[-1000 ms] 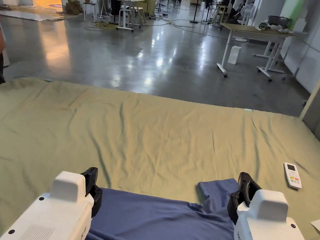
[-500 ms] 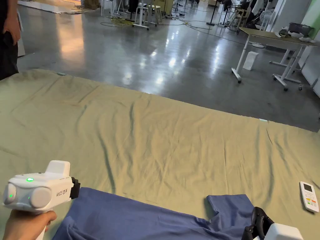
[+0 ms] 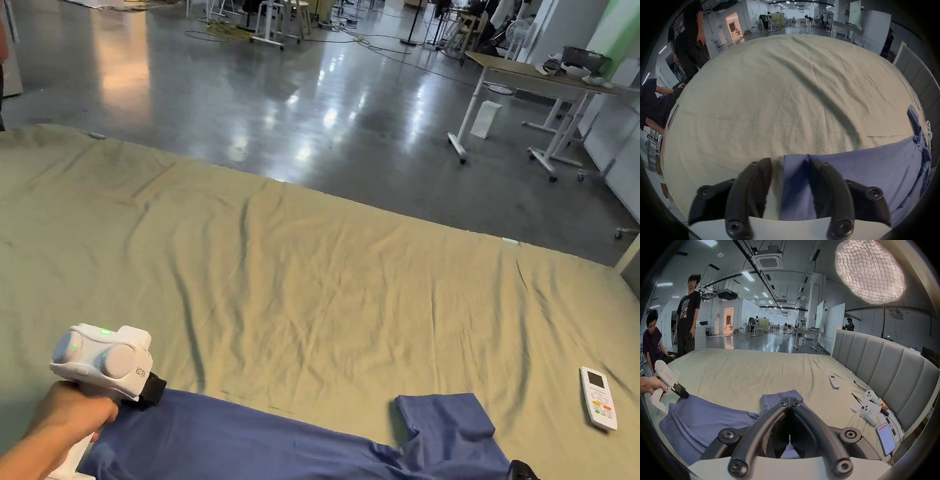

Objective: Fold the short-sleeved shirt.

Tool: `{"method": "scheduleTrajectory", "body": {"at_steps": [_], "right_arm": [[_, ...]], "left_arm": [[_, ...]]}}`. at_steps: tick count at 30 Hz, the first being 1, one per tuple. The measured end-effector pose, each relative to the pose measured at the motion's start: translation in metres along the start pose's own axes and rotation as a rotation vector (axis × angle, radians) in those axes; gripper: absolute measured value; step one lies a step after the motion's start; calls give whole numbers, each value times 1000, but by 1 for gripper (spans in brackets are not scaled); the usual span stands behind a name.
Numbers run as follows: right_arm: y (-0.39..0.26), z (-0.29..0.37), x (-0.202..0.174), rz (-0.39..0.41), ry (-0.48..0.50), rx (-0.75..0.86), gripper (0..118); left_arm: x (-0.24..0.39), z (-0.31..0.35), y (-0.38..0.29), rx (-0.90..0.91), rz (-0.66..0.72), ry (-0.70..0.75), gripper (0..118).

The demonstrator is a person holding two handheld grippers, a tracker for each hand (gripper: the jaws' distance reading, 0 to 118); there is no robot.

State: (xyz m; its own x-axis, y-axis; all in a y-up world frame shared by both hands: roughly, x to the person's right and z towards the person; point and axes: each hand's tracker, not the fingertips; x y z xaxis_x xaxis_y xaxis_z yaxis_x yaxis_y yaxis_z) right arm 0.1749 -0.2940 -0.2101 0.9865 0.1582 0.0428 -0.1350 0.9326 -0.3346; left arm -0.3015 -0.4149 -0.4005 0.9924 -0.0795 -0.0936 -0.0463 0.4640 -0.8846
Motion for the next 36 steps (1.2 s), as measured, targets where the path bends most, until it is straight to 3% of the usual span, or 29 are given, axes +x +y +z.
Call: {"method": "scheduleTrajectory", "body": {"at_steps": [1, 2, 5, 7, 12, 13, 14, 17, 23, 26, 29, 30, 32, 36], "right_arm": [[-2, 0, 2, 1, -2, -5, 0], [-4, -1, 4, 1, -7, -13, 0], [-7, -8, 13, -11, -10, -43, 0], [-7, -18, 23, -24, -15, -70, 0], [-6, -86, 64, -77, 22, -293, 0], [-10, -106, 72, -121, 35, -422, 1], [-5, -125, 77, -55, 39, -430, 10], [-5, -177, 89, -40, 94, -560, 58], [-22, -255, 89, -19, 114, -713, 66], [-31, -272, 86, -42, 106, -772, 64], [-38, -280, 77, -20, 109, -807, 54], [-36, -279, 74, 0, 98, -802, 46], [-36, -285, 74, 20, 119, -803, 1], [-35, -275, 66, 27, 140, -786, 1]], "left_arm": [[5, 1, -1, 16, -16, 6, 11], [11, 2, -2, 44, -46, -2, 6], [21, 4, -9, 45, -71, 16, 4], [13, 10, -10, 67, -5, -12, 4], [1, 36, -20, 138, 25, -44, 4], [-2, 42, -22, 153, 31, -58, 4], [-4, 47, -24, 168, 41, -68, 4], [-6, 60, -31, 217, 31, -54, 4], [-1, 71, -39, 226, 36, -55, 4], [-1, 73, -42, 223, 39, -47, 4], [-1, 69, -44, 212, 43, -43, 4], [-1, 68, -44, 205, 41, -41, 4], [1, 68, -46, 202, 43, -37, 4], [2, 67, -45, 199, 46, -42, 4]]}}
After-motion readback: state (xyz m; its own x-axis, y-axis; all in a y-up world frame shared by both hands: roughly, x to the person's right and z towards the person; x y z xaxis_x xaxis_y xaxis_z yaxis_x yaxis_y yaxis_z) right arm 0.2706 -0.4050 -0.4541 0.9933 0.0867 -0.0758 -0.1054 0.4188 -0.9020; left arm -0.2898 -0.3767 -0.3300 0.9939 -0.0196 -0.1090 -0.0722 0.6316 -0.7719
